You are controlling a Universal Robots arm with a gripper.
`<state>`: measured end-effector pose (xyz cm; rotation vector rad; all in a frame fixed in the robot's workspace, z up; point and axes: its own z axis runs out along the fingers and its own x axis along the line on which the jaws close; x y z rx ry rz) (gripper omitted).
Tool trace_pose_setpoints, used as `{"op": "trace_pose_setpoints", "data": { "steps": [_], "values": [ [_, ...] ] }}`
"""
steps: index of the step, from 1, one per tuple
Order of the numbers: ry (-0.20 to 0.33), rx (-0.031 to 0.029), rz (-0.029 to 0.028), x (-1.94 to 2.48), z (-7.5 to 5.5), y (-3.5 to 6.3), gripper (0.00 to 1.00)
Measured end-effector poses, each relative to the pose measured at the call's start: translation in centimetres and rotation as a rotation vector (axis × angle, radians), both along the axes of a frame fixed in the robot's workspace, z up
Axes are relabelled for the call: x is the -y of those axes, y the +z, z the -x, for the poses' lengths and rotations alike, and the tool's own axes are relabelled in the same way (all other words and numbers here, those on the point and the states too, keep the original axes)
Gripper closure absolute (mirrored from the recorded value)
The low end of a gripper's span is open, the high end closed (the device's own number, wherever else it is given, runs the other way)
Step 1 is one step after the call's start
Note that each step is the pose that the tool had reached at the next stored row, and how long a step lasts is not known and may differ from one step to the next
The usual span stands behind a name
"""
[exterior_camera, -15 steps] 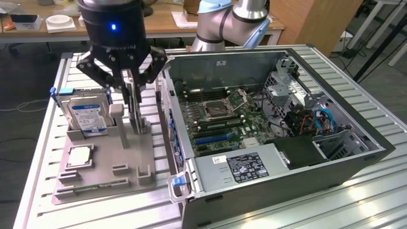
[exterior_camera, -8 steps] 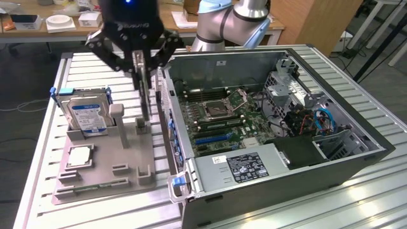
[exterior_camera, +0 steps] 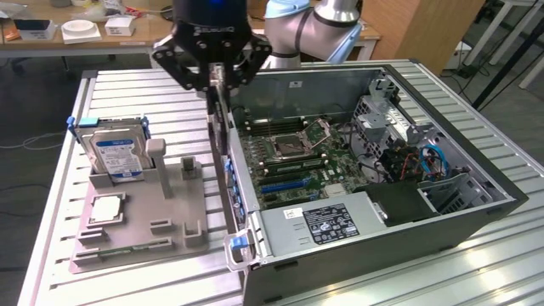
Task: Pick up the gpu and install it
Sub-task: 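Pick up the gpu and move the gpu toward the slot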
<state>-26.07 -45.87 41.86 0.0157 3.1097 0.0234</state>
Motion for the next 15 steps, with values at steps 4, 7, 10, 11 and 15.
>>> {"op": "trace_pose_setpoints", "data": {
  "steps": [4,7,10,11,15],
  "values": [
    [0.0,0.0,0.0001,0.0,-1.8,-0.05,0.74],
    [0.0,0.0001,-0.0002,0.0,-3.2,-0.12,0.74],
    [0.001,0.0,-0.0002,0.0,-4.6,-0.17,0.74],
    [0.001,0.0,-0.0001,0.0,-5.0,-0.18,0.74],
    [0.004,0.0001,-0.0002,0.0,-6.8,-0.25,0.74]
  ]
}}
